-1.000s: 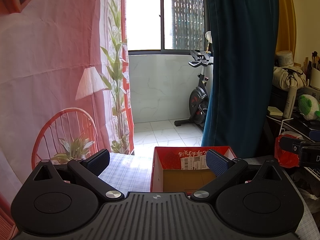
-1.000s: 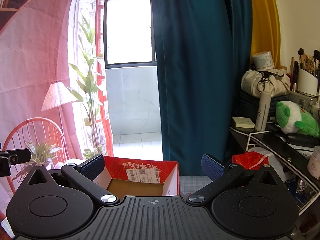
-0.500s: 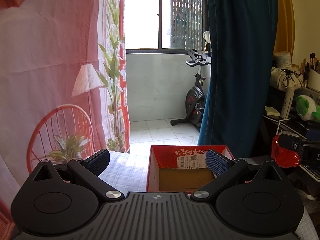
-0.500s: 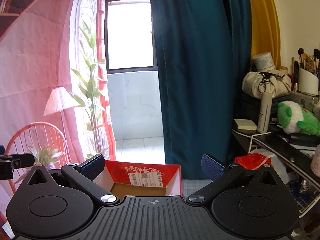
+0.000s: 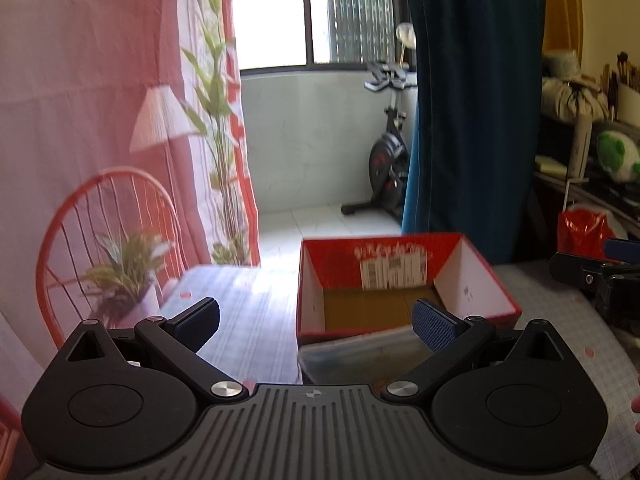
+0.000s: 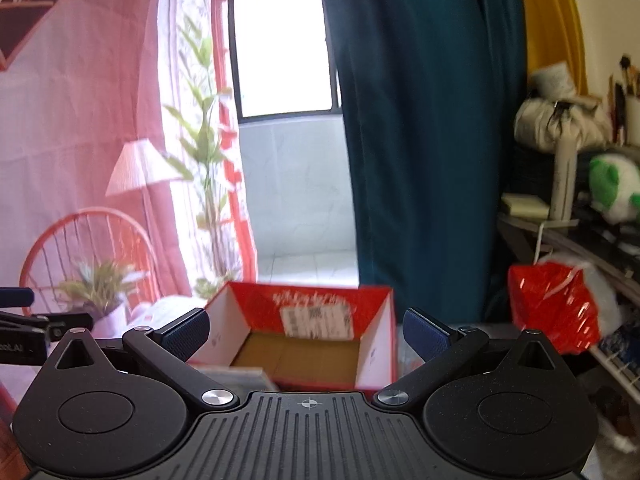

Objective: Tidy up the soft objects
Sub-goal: 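Lower the right tool onto the orange floral cloth, then close the right gripper on the orange floral cloth and lift it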

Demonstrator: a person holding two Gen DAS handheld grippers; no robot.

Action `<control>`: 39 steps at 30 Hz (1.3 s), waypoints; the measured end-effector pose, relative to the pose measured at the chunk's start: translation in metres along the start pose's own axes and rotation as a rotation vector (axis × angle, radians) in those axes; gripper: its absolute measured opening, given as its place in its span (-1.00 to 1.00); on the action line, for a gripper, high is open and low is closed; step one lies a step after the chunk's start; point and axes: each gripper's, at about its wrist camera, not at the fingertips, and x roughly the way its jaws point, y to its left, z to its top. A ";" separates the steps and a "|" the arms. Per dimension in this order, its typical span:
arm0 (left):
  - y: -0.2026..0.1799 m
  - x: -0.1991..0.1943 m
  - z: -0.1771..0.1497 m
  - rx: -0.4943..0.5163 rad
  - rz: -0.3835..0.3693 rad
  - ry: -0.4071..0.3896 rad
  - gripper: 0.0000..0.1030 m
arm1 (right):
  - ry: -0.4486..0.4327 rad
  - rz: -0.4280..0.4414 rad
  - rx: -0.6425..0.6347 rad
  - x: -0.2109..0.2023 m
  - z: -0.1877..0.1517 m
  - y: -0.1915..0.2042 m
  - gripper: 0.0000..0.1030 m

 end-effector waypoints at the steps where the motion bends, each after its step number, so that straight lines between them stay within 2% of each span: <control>1: 0.001 0.004 -0.005 0.002 0.005 0.019 1.00 | 0.021 0.011 0.009 0.004 -0.004 -0.001 0.99; 4: 0.002 0.017 -0.018 0.012 0.025 0.061 1.00 | 0.075 0.033 0.025 0.013 -0.019 -0.002 0.99; 8: 0.000 0.033 -0.036 0.023 0.029 0.128 1.00 | 0.152 -0.028 -0.005 0.028 -0.042 0.001 0.99; 13: 0.002 0.044 -0.049 0.013 0.005 0.182 0.99 | 0.235 0.004 0.001 0.045 -0.074 0.002 0.99; 18: 0.010 0.047 -0.059 -0.090 -0.115 0.228 0.90 | 0.272 -0.003 -0.031 0.052 -0.095 0.007 0.99; 21: 0.006 0.053 -0.066 -0.089 -0.125 0.252 0.74 | 0.282 0.008 -0.030 0.055 -0.102 0.006 0.98; 23: 0.005 0.056 -0.071 -0.100 -0.140 0.273 0.56 | 0.296 0.019 -0.048 0.057 -0.107 0.006 0.93; 29: 0.000 0.061 -0.079 -0.120 -0.180 0.309 0.32 | 0.337 0.034 -0.113 0.064 -0.124 0.016 0.75; 34: -0.004 0.060 -0.088 -0.134 -0.245 0.337 0.01 | 0.390 0.051 -0.106 0.071 -0.139 0.019 0.66; 39: -0.006 0.063 -0.094 -0.158 -0.313 0.354 -0.15 | 0.400 0.074 -0.102 0.073 -0.144 0.022 0.64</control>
